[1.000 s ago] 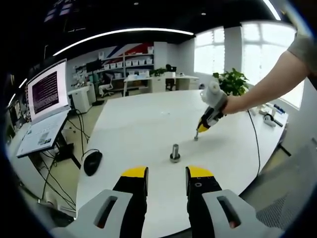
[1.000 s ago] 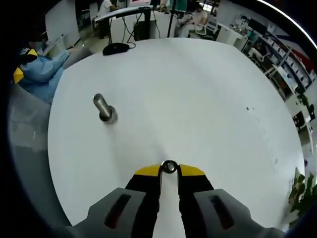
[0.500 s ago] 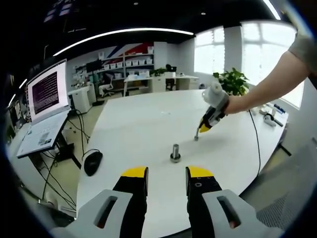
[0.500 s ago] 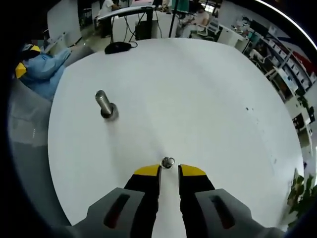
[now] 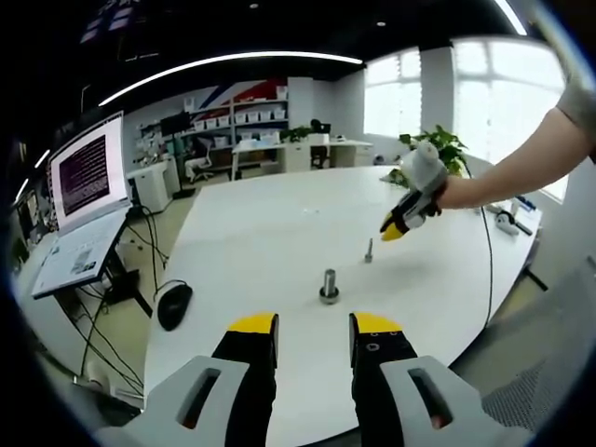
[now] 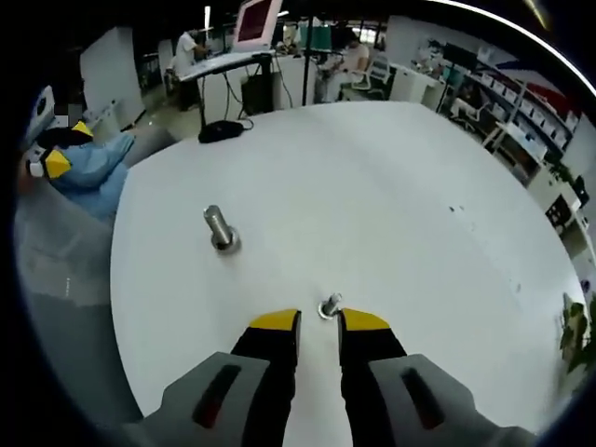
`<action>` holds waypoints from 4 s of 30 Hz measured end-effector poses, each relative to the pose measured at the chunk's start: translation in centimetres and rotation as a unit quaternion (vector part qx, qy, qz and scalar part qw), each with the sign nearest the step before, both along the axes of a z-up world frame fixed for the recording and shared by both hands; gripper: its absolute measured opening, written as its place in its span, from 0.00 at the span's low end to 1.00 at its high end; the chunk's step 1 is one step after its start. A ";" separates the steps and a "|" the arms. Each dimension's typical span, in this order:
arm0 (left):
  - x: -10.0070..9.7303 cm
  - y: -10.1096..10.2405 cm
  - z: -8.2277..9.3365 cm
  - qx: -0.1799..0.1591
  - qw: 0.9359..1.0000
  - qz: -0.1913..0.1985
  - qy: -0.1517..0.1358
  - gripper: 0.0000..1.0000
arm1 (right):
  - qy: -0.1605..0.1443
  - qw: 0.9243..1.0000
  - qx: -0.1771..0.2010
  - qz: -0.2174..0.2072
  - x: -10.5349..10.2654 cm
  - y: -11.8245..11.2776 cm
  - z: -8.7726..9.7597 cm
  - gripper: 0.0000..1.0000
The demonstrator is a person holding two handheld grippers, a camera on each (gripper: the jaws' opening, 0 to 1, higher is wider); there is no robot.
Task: Place the washer onto the threaded stud by aligning its center hole with the stud, sliding it down to the base, and recovering from edge contact or off-axis alignment until the washer reaches the visible bottom stop.
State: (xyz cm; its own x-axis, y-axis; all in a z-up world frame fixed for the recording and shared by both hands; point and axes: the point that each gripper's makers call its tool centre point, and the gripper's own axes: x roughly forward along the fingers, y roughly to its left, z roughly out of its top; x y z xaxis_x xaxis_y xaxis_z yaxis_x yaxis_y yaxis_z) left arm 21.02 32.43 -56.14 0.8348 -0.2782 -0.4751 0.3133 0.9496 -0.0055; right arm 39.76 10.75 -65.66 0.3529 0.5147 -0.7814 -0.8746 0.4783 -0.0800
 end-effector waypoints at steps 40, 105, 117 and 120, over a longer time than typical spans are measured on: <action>-0.1 -1.7 0.7 -0.043 0.999 -0.033 -0.006 0.29 | -0.059 0.971 0.194 -0.127 -10.4 -2.3 10.1 0.29; -0.9 -5.0 5.7 -0.076 0.984 -0.101 -0.124 0.45 | -0.224 0.925 0.195 -0.236 -19.5 -5.2 14.0 0.47; -1.1 -6.0 5.3 -0.056 0.984 -0.118 -0.120 0.45 | -0.222 0.929 0.181 -0.236 -19.5 -5.5 13.4 0.47; -1.2 -6.0 5.3 -0.056 0.984 -0.120 -0.119 0.45 | -0.223 0.928 0.180 -0.238 -19.6 -5.7 13.4 0.47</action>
State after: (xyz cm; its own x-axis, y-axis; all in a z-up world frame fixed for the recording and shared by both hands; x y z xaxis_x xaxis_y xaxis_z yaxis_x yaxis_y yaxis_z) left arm 19.82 26.39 -50.87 0.8226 -0.5204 -0.2293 0.5337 0.8457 -0.0048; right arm 20.18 5.08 -52.27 0.8542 0.4161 -0.3117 -0.4752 0.8681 -0.1434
